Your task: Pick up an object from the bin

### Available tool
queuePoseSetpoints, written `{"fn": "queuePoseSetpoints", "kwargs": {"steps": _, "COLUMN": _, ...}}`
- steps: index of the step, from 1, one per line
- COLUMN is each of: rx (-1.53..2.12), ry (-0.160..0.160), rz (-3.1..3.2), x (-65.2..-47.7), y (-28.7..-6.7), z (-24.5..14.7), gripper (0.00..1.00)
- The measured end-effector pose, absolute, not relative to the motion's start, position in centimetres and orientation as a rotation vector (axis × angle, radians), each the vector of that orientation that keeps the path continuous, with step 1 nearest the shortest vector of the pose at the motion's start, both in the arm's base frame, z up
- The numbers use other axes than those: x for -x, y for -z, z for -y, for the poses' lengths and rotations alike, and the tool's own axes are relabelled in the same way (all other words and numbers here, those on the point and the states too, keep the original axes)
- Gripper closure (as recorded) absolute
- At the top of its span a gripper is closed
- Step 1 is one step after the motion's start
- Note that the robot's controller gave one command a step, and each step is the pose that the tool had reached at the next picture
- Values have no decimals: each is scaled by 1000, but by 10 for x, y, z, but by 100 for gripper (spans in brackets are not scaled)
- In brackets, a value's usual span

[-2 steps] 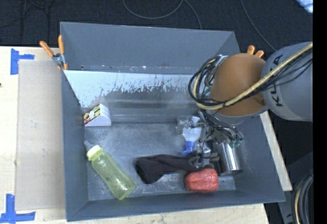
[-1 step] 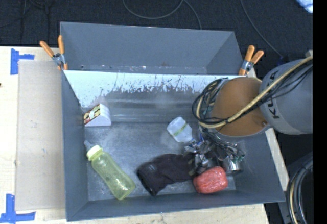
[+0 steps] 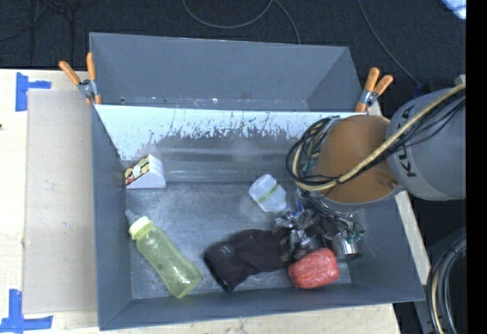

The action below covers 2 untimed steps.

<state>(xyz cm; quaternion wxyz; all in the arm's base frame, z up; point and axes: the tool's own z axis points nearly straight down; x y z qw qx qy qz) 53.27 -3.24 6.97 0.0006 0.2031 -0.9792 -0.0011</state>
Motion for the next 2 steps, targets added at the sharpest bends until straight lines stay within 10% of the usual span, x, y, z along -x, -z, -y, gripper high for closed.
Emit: {"fn": "queuePoseSetpoints", "kwargs": {"steps": 2, "rx": -640, "ry": 10, "rz": 3061, "x": -534, "y": -93, "z": 32, "gripper": 100}}
